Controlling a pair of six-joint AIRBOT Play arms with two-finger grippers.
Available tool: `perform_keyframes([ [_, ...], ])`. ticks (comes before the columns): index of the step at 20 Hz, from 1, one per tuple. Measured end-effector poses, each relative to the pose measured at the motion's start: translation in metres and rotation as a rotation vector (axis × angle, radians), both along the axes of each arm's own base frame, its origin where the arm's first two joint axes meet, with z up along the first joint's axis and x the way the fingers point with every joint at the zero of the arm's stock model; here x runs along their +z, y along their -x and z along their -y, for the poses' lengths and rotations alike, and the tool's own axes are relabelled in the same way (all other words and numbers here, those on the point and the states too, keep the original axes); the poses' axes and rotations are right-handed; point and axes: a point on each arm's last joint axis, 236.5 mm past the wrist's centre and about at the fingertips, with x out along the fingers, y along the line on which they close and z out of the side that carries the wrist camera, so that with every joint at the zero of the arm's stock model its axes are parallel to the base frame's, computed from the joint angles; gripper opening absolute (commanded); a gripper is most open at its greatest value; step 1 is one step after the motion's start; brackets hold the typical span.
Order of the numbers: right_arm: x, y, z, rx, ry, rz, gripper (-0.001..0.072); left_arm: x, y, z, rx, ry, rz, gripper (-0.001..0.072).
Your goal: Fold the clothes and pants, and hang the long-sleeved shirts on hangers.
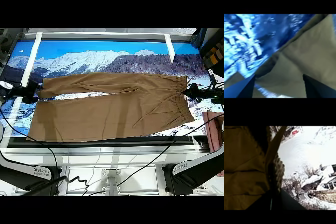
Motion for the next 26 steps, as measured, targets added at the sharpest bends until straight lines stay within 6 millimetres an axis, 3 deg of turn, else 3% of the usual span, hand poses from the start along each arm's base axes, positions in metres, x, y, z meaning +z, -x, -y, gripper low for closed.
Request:
perform_keyframes([
  [1, 0.000, 0.000, 0.000, 0.000, 0.000, 0.000, 0.0071, -0.001, -0.004, 0.001, 0.015, 0.010, 0.011, 0.0094],
  [2, 0.000, 0.000, 0.000, 0.000, 0.000, 0.000, 0.0041, -0.002, -0.008, 0.003, 0.035, 0.024, 0.021, 0.0026],
  [5, 0.000, 0.000, 0.000, -0.001, -0.001, 0.001, 0.0036, 0.002, -0.019, 0.003, 0.055, 0.021, 0.059, 0.0024],
  [7, 0.002, -0.002, 0.000, -0.007, -0.007, 0.010, 0.0036, 0.018, -0.034, -0.003, 0.045, -0.015, 0.121, 0.0024],
  [11, 0.009, -0.010, -0.002, -0.030, -0.035, 0.042, 0.0036, 0.087, -0.075, -0.012, -0.116, -0.200, 0.296, 0.0023],
  [13, 0.013, -0.014, -0.002, -0.039, -0.044, 0.057, 0.0036, 0.119, -0.087, -0.003, -0.269, -0.319, 0.357, 0.0022],
  [15, 0.019, -0.017, -0.001, -0.048, -0.040, 0.074, 0.0036, 0.132, -0.087, 0.012, -0.426, -0.425, 0.360, 0.0021],
  [16, 0.021, -0.018, 0.000, -0.052, -0.037, 0.081, 0.0036, 0.128, -0.082, 0.018, -0.501, -0.466, 0.329, 0.0021],
  [19, 0.028, -0.019, 0.000, -0.055, -0.030, 0.096, 0.0036, 0.090, -0.048, 0.027, -0.668, -0.546, 0.151, 0.0021],
  [22, 0.030, -0.019, 0.002, -0.055, -0.020, 0.098, 0.0036, 0.055, -0.009, 0.023, -0.719, -0.574, -0.006, 0.0021],
  [26, 0.027, -0.016, 0.004, -0.044, 0.005, 0.085, 0.0036, 0.029, 0.035, 0.009, -0.738, -0.616, -0.155, 0.0022],
])
